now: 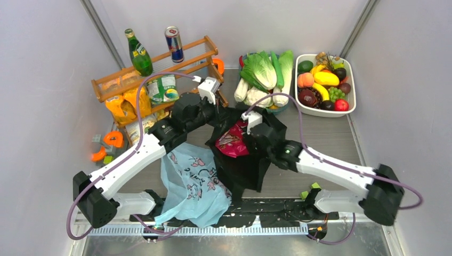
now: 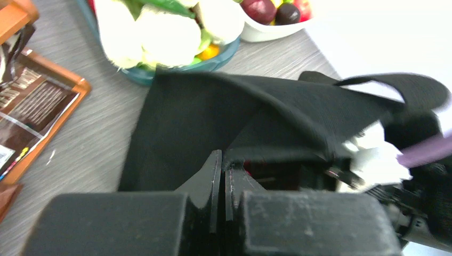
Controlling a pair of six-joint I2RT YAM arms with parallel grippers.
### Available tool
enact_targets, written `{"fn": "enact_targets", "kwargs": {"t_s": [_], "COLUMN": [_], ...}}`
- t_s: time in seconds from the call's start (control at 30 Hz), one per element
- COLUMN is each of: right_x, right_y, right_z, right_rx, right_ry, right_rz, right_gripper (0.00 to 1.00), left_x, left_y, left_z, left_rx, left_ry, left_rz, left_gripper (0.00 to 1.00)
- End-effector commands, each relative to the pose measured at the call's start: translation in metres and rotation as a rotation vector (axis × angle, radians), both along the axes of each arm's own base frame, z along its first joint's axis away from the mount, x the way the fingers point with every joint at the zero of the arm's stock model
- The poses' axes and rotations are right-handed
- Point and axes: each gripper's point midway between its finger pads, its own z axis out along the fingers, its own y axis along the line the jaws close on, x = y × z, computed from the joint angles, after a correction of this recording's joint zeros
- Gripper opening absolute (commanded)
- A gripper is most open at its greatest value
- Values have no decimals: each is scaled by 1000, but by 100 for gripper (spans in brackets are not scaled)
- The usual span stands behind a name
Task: Untie the knot of the grocery bags and take out the mixed food
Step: Pick up the potato chip from the takeout bag.
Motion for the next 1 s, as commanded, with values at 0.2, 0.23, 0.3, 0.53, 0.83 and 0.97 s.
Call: {"fn": "enact_targets", "kwargs": {"t_s": [0.2,0.23,0.3,0.53,0.83,0.97], "right_x": [-20,-25,-39,-83,-92,-83], "right_y": [-28,-26,-30,-30,-85,-127], "right_z": [155,163,191,254,293,322], "right_rx": [274,290,328,443,488,505], "right_ry": [-388,-402,-463,-546,-635,-705], "right_rz": [43,84,156,365,211,14], "right_gripper": [5,5,5,5,5,5], "left_x": [17,19,24,47,26,11], "left_y": [5,5,2,-15,-74,-100], "left_z": [24,26,27,37,40,44], "left_rx": [-63,-64,-57,-33,-97,-150], "left_ry": [-12,-14,-13,6,50,76], "left_rz": [76,87,90,84,-117,-167], "left_gripper": [0,0,0,0,0,0]}}
